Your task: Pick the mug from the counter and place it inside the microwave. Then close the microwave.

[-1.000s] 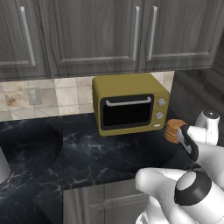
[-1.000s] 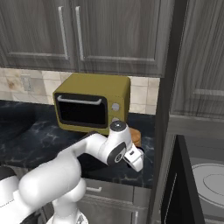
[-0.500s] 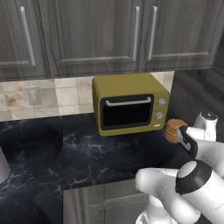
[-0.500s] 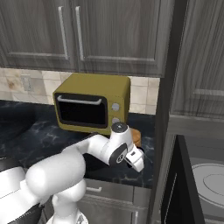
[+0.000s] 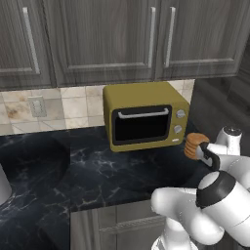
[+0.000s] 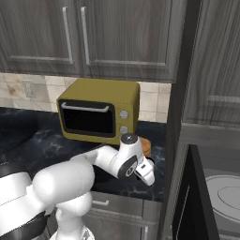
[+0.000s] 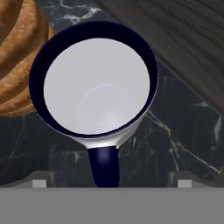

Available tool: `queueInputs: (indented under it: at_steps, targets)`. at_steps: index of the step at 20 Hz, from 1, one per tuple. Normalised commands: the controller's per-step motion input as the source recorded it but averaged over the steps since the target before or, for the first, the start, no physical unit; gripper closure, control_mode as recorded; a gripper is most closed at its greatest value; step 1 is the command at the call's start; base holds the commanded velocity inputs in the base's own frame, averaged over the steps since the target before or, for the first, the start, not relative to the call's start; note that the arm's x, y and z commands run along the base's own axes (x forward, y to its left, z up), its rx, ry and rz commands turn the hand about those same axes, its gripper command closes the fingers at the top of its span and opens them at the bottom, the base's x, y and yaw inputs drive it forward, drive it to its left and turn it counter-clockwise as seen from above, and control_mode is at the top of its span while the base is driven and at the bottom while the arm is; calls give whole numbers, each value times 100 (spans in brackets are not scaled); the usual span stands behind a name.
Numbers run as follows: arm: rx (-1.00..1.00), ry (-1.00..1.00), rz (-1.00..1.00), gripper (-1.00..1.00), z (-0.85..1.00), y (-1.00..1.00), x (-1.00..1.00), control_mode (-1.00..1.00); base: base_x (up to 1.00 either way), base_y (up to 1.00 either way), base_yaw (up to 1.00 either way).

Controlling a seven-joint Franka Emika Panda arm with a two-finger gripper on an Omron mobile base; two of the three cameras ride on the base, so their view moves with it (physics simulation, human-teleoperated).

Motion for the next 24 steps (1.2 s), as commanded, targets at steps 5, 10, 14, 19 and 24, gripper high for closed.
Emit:
queueInputs:
  at_steps: [5, 10, 14, 19, 24]
  targets:
    - [0, 0, 0, -100, -19, 0, 1, -100, 0, 0, 0]
    - [0, 0, 0, -100, -17, -11, 6, -100, 0, 0, 0]
    - [0, 0, 0, -100, -4, -14, 12, -100, 0, 0, 0]
    - [0, 0, 0, -100, 0, -5, 8, -100, 0, 0, 0]
    - [0, 0, 0, -100, 0, 0, 0, -100, 0, 0, 0]
